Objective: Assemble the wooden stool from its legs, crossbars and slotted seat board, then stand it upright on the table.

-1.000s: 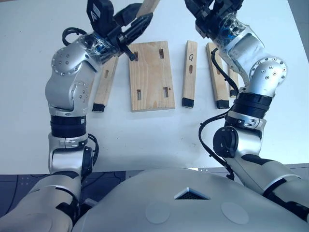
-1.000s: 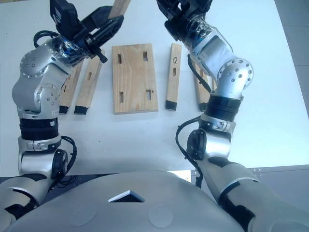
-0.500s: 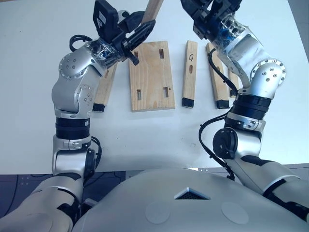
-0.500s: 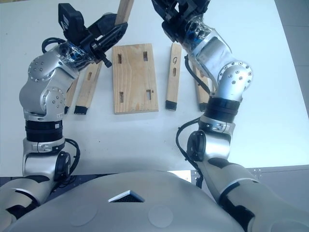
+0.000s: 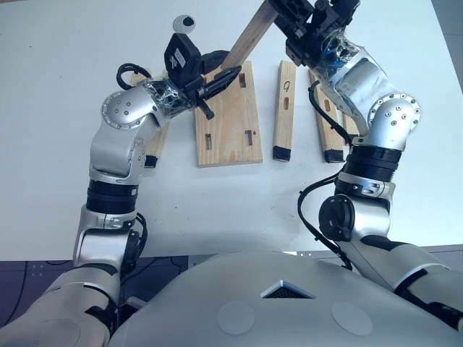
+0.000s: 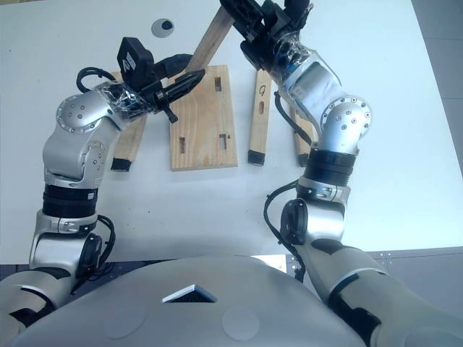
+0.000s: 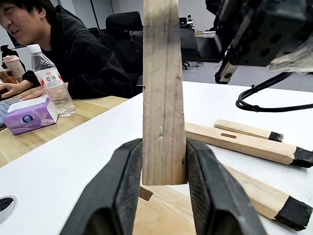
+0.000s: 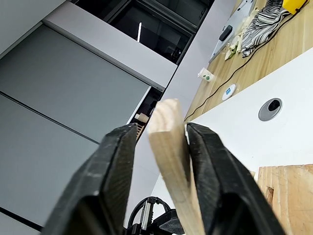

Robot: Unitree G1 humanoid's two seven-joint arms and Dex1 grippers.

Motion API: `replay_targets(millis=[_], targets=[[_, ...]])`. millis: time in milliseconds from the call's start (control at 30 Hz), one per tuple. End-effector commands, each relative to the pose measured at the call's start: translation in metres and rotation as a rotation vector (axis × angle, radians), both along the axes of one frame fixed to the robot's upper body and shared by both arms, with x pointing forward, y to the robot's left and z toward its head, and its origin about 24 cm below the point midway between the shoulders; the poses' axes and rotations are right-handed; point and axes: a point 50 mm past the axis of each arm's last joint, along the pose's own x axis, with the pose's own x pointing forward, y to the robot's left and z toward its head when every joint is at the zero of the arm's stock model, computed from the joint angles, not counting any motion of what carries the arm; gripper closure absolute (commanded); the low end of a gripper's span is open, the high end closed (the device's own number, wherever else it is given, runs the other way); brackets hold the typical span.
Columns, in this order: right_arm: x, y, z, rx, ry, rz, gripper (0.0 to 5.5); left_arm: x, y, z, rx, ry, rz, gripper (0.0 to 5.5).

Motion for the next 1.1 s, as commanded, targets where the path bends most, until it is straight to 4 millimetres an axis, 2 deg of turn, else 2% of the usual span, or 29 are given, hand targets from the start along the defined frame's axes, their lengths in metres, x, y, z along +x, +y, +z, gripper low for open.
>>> replay_targets(millis=[33, 167, 333, 367, 500, 633, 733, 867, 967, 1100], targets=[[0.001, 0.002, -0.006, -0.026, 0.035, -0.011, 4.38, 0.0, 0.0, 0.0, 0.019, -0.011, 0.0, 4.25], [0.004, 0.0, -0.01, -0.063, 0.055, -0.042, 4.94, 0.0, -0.002, 0.0, 0.017, -0.014, 0.0, 4.25], [0.014, -0.01, -0.017, -0.158, 0.076, -0.157, 5.1, 0.005, 0.001, 0.001, 0.015, -0.013, 0.04, 4.25], [0.015, -0.011, -0.018, -0.175, 0.067, -0.179, 5.1, 0.007, 0.002, 0.001, 0.01, -0.006, 0.046, 3.87], [0.02, -0.019, -0.022, -0.272, 0.039, -0.27, 5.1, 0.006, -0.004, -0.007, 0.026, 0.024, 0.019, 3.26], [0.027, -0.042, -0.019, -0.301, 0.034, -0.382, 5.1, 0.008, -0.007, -0.016, 0.164, -0.011, 0.062, 2.61], [0.028, -0.069, -0.005, -0.328, -0.009, -0.442, 5.1, 0.018, 0.006, -0.025, 0.231, -0.021, 0.199, 2.56], [0.014, -0.099, -0.018, -0.404, 0.034, -0.49, 5.1, 0.027, 0.016, -0.038, 0.268, -0.013, 0.324, 2.56], [0.007, -0.117, -0.018, -0.435, 0.038, -0.508, 5.1, 0.028, 0.024, -0.035, 0.21, -0.005, 0.406, 2.56], [-0.002, -0.124, -0.029, -0.483, 0.062, -0.453, 5.1, 0.031, 0.032, -0.03, 0.173, 0.001, 0.461, 2.56]])
